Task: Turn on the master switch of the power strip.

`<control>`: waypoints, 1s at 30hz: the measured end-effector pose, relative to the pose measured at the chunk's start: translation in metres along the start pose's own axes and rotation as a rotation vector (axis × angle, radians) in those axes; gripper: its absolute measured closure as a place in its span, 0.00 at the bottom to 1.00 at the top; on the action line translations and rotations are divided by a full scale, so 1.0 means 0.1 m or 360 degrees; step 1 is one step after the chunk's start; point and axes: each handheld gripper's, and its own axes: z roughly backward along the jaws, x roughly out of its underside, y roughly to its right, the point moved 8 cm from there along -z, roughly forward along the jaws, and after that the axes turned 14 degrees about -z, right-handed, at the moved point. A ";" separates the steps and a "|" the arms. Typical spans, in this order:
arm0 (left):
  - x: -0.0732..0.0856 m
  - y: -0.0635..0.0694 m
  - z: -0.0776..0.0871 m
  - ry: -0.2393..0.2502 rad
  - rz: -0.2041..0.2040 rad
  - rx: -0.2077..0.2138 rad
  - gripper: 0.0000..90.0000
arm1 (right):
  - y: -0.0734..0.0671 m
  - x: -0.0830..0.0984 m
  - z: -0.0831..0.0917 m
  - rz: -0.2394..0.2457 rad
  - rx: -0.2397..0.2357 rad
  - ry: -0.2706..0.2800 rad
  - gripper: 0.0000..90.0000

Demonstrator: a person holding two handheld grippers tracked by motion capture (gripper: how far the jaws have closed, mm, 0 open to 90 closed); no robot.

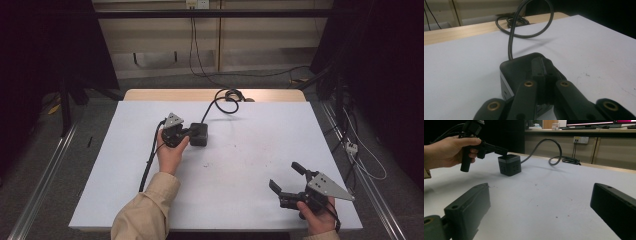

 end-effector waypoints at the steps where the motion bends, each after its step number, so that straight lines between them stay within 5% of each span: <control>1: 0.00 0.00 0.00 0.0001 -0.0006 0.0001 1.00 | 0.00 0.00 0.00 0.0000 0.0000 0.0000 0.02; 30: 0.01 -0.01 -0.01 -0.0017 -0.0003 0.0006 1.00 | -0.01 0.00 0.01 0.0005 -0.0002 -0.0002 0.02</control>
